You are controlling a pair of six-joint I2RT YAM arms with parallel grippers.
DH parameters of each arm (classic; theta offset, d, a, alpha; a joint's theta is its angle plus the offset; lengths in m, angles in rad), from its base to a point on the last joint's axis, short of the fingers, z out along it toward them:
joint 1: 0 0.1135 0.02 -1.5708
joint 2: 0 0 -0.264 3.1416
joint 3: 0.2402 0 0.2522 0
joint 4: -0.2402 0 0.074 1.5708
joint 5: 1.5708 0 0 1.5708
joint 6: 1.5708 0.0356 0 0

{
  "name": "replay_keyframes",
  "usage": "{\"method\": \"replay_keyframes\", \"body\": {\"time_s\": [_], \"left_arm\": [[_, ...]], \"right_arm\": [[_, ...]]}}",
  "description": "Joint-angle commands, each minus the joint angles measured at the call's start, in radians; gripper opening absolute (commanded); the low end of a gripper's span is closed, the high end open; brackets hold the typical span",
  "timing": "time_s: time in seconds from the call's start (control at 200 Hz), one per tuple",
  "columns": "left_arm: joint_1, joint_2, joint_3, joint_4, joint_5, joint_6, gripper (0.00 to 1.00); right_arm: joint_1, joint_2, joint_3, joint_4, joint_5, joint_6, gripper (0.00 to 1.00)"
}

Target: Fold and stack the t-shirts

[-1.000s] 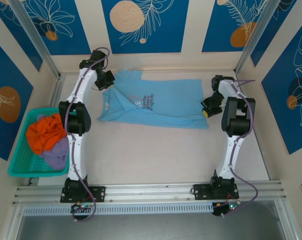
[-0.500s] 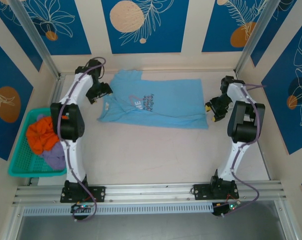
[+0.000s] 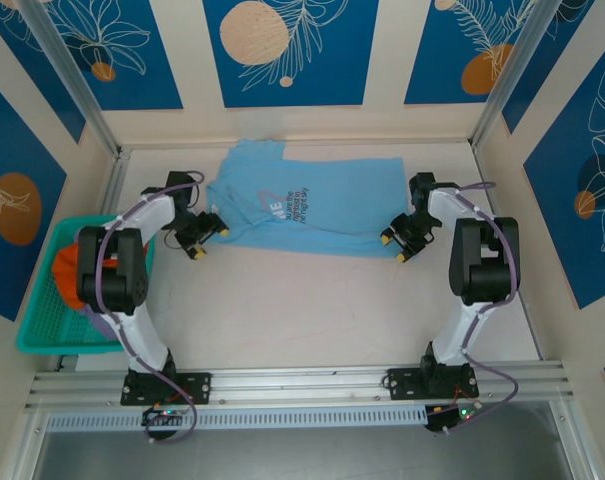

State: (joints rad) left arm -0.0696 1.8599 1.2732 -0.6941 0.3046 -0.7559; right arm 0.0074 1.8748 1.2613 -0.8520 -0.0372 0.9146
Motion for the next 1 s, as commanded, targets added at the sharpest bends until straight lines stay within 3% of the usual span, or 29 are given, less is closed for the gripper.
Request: {"method": "replay_keyframes", "body": {"time_s": [0.0,0.115,0.295,0.48,0.91,0.99], "left_arm": [[-0.001,0.053,0.082,0.049,0.057,0.01,0.72],[-0.015,0.122,0.15,-0.06,-0.069,0.085,0.7],[-0.014,0.14,0.091,-0.112,-0.259,0.085,0.62],[-0.012,0.176,0.084,-0.161,-0.268,0.094,0.54],[-0.016,-0.007,-0.09,-0.193,-0.278,0.093,0.55],[-0.015,-0.044,-0.082,-0.211,-0.292,0.086,0.57]], "right_arm": [[0.002,0.046,0.026,0.002,0.006,-0.007,0.49],[-0.004,0.096,0.056,-0.047,0.038,0.013,0.49],[-0.007,0.109,0.046,-0.082,0.075,0.043,0.5],[-0.019,0.113,0.021,-0.131,0.087,0.048,0.5],[-0.059,-0.03,-0.158,-0.126,0.078,0.058,0.59],[-0.073,-0.069,-0.169,-0.137,0.108,0.056,0.65]]}}
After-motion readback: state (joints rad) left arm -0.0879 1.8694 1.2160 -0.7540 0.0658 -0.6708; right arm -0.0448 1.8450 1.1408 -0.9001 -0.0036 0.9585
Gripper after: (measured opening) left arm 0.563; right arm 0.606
